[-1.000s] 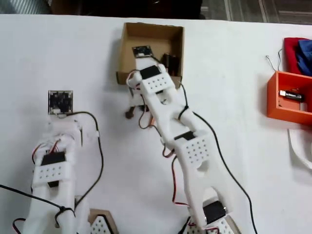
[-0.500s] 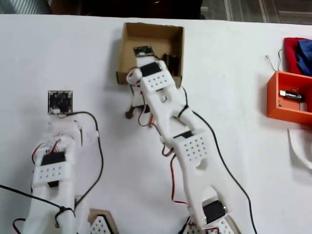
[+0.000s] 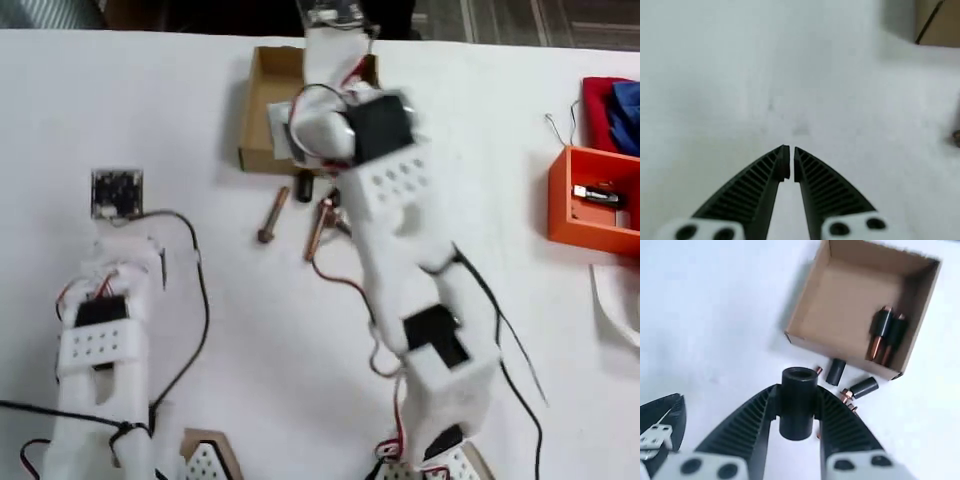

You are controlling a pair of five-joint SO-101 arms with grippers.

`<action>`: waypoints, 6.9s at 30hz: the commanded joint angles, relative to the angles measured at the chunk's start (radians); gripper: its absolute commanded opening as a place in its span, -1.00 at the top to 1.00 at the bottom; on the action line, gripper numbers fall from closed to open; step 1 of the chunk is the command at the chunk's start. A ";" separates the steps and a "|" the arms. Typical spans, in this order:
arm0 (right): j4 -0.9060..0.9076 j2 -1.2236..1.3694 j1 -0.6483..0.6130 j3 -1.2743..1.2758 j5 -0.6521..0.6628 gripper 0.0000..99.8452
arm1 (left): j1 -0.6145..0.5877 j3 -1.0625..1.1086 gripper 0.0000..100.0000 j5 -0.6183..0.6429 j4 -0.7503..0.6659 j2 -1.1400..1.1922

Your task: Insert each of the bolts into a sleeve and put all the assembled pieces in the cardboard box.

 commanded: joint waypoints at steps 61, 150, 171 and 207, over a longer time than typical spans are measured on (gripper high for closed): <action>-0.782 -1.593 0.452 1.913 0.147 0.95 | 0.503 -1.794 0.67 -0.060 0.974 1.522; -0.785 -1.593 0.452 1.926 0.146 0.95 | 0.256 -1.718 0.71 -1.074 1.195 1.442; -0.788 -1.593 0.450 1.926 0.146 0.95 | 0.359 -1.475 0.77 0.959 1.200 1.172; -0.788 -1.593 0.450 1.926 0.146 0.95 | 0.221 -1.148 0.30 1.260 1.016 1.183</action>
